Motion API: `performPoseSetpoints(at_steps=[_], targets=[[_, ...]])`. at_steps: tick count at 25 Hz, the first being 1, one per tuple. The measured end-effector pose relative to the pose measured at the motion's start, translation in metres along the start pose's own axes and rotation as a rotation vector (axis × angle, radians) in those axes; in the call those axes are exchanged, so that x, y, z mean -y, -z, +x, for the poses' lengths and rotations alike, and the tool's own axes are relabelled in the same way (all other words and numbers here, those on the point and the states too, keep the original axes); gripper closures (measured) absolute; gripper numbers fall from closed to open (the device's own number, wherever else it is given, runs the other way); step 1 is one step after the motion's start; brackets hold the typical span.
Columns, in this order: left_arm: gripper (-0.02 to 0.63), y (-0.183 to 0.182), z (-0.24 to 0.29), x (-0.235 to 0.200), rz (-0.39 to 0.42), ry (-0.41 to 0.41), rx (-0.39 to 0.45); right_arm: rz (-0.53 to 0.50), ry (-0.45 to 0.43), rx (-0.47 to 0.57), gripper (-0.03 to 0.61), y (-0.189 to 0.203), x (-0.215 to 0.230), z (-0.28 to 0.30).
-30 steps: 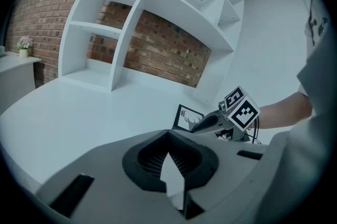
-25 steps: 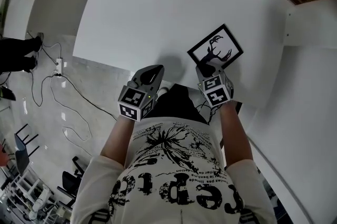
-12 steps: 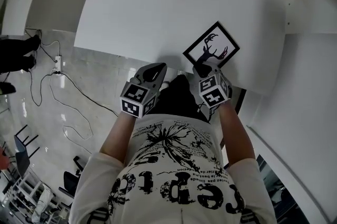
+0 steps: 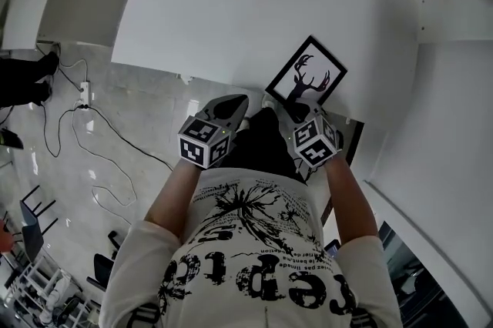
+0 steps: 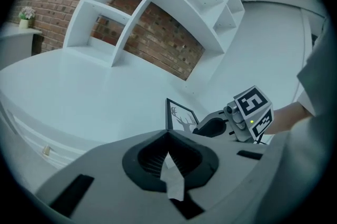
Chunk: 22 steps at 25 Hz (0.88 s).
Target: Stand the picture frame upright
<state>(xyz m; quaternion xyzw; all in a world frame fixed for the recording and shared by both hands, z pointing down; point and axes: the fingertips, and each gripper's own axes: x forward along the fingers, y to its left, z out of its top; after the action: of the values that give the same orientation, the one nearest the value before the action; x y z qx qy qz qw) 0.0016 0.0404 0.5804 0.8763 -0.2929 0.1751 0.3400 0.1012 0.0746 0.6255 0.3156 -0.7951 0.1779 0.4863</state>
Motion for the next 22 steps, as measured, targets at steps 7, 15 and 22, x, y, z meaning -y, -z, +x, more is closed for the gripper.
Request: performPoseSetpoints(at_steps=[7, 15, 22], targets=[[0.6, 0.02, 0.006, -0.002, -0.088, 0.059, 0.002, -0.104, -0.048, 0.0, 0.508, 0.007, -0.038, -0.009], [0.425, 0.042, 0.034, 0.003, -0.204, 0.161, -0.088, -0.187, -0.077, -0.015, 0.508, 0.016, -0.066, -0.017], [0.339, 0.047, 0.068, 0.011, -0.455, 0.262, -0.113, -0.273, -0.112, -0.024, 0.508, 0.027, -0.086, -0.022]])
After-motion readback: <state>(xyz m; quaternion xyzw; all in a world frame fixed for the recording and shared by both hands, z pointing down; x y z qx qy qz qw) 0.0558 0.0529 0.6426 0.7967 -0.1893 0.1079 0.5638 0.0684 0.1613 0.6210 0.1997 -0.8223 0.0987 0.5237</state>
